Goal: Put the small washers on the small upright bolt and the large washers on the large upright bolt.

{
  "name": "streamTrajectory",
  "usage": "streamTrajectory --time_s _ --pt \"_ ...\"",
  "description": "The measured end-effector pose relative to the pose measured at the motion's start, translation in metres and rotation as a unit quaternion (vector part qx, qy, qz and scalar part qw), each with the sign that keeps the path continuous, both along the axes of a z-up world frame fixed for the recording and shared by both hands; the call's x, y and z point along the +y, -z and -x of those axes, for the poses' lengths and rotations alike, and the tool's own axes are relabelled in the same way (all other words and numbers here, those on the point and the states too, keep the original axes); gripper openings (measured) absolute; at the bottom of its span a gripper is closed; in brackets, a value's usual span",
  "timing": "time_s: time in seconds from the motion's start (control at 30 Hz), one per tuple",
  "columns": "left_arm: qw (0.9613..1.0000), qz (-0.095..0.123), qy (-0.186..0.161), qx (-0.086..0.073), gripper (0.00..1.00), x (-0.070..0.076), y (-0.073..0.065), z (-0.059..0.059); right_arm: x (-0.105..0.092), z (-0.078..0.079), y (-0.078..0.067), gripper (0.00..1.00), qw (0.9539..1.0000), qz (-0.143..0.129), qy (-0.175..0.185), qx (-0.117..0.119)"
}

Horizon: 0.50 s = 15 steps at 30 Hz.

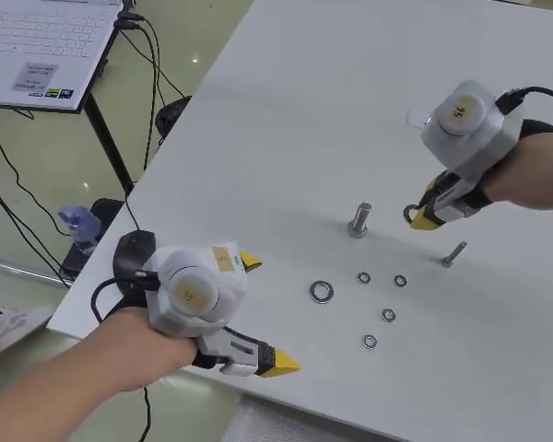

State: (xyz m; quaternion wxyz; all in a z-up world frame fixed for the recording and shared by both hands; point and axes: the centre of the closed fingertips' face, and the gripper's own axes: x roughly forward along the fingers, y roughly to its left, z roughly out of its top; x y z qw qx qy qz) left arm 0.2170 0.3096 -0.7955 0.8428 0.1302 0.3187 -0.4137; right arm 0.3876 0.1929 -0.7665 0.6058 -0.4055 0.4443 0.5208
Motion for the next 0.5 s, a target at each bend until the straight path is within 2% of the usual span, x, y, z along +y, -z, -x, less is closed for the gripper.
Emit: streamTrajectory --time_s 0.13,0.27,0.5 --pt "1.0000 0.002 0.000 0.001 0.85 0.000 0.000 -0.001 0.008 -0.010 0.002 0.22 1.0000 -0.005 -0.002 0.000" --pt "1.0000 0.005 -0.001 0.001 0.85 0.001 0.000 -0.002 0.016 -0.010 0.007 0.22 1.0000 -0.005 -0.004 0.000" --pt "1.0000 0.006 0.002 0.005 0.85 0.002 0.003 -0.003 0.033 -0.021 0.016 0.22 0.9999 -0.005 -0.012 0.000"
